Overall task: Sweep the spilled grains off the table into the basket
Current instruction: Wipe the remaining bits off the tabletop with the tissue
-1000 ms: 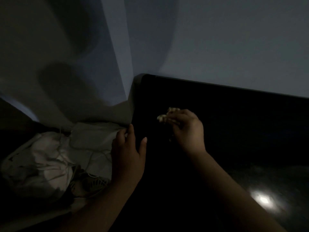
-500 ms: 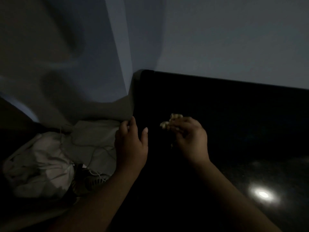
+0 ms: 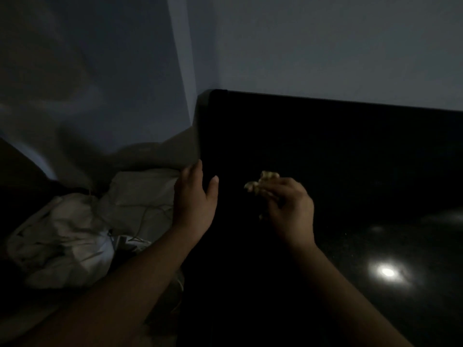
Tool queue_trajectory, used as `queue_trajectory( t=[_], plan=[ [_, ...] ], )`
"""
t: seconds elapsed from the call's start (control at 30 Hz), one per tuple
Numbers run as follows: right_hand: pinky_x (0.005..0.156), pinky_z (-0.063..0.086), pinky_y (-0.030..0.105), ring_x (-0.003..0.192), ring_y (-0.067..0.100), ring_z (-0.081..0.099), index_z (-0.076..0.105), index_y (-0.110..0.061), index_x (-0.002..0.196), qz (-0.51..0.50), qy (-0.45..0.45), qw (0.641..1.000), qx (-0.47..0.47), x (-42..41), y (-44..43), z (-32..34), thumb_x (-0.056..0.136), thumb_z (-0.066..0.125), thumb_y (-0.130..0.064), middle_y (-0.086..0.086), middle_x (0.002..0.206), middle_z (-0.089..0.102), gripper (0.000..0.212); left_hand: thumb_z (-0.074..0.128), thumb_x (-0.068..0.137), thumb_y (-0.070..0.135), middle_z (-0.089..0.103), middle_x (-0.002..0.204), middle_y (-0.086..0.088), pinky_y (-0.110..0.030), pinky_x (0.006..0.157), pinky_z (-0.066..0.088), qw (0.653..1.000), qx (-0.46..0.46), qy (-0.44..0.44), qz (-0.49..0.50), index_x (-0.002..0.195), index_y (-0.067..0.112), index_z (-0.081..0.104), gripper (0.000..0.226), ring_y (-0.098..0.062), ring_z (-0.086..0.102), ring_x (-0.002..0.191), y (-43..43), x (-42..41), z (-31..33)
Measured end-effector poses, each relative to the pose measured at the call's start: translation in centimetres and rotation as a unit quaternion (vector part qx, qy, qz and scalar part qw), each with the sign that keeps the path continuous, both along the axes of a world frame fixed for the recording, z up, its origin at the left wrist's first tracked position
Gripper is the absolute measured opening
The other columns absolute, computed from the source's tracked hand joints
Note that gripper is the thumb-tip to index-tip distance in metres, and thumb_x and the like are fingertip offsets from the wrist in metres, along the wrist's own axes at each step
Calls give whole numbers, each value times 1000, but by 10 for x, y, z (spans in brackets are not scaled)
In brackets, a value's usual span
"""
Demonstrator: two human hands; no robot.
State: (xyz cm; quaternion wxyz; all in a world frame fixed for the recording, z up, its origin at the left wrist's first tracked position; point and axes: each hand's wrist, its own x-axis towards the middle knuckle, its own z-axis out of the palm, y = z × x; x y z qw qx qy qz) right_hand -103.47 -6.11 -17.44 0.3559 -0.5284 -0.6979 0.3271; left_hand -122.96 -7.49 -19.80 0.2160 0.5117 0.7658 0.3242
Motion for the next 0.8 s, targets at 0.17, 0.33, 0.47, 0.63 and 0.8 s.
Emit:
queue_trajectory(
  t=[0.17, 0.33, 0.47, 0.63, 0.8],
  plan=[
    [79, 57, 33, 104, 11, 60, 67, -49, 94, 97, 38, 990, -91, 12, -60, 18, 85, 65, -5, -17, 112, 60, 46, 32, 87, 55, 49, 128, -14, -30, 96, 39, 999, 23, 4, -22, 136, 9, 47, 69, -27, 49, 116, -64, 2, -2],
    [91, 53, 39, 108, 5, 60, 72, -33, 102, -34, 20, 999, -5, 31, -32, 12, 89, 65, -13, -16, 112, 62, 24, 31, 86, 59, 44, 136, -10, -22, 101, 28, 999, 17, -36, -28, 142, 12, 40, 73, -20, 42, 125, -88, 11, -8],
    [95, 50, 44, 111, 6, 56, 69, -30, 109, -55, -15, 998, -37, 29, -39, -6, 90, 63, -13, -14, 115, 60, 26, 34, 89, 59, 37, 142, -10, -22, 100, 25, 999, 4, -38, -16, 145, 15, 34, 71, -22, 37, 129, -90, 12, -11],
    [96, 48, 27, 114, -1, 53, 66, -40, 111, 24, -46, 998, -35, 22, -107, -3, 84, 66, -13, -23, 118, 57, 39, 34, 92, 52, 34, 145, -10, -38, 107, 35, 999, -16, -23, -30, 147, 15, 31, 66, -25, 37, 131, -91, 10, -9],
    [91, 45, 13, 111, 1, 56, 68, -41, 106, 37, -9, 997, -70, 36, -148, 1, 81, 71, -7, -22, 116, 61, 42, 36, 96, 50, 35, 143, -11, -44, 102, 40, 999, -16, -9, -31, 147, 15, 31, 62, -27, 41, 127, -90, 9, -7]
  ],
)
